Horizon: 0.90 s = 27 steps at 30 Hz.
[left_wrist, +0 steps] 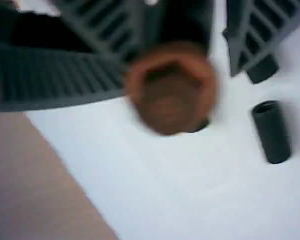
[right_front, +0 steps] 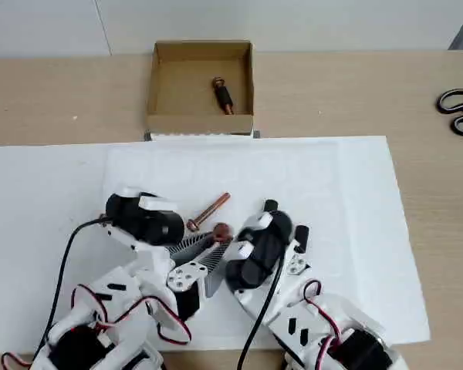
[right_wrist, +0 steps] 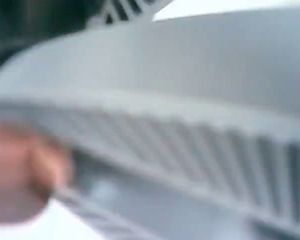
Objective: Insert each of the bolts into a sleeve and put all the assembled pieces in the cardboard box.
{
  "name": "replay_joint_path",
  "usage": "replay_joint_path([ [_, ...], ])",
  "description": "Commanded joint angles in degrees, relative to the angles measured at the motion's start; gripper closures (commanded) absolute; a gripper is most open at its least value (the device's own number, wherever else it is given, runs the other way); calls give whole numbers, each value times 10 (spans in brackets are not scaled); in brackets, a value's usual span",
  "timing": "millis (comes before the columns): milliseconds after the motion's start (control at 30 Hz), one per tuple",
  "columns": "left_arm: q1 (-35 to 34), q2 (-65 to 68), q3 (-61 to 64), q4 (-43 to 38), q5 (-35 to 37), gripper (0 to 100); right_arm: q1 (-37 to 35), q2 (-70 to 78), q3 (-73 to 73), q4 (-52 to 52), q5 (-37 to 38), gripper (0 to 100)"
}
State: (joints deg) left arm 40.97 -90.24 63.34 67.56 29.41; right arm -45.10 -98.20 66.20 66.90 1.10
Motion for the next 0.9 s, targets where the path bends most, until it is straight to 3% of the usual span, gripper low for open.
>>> replay_joint_path([
  [0, 10, 3, 17, 20, -5, 768, 8, -7, -51, -33, 3, 995],
  [567, -72, 3, -92, 16, -32, 777, 10, -7, -36, -32, 3, 995],
  [767, -133, 3, -149, -12, -119, 996, 11, -6, -33, -28, 3, 995],
  [867, -193, 3, -155, -38, -172, 994, 12, -7, -25, 4, 3, 995],
])
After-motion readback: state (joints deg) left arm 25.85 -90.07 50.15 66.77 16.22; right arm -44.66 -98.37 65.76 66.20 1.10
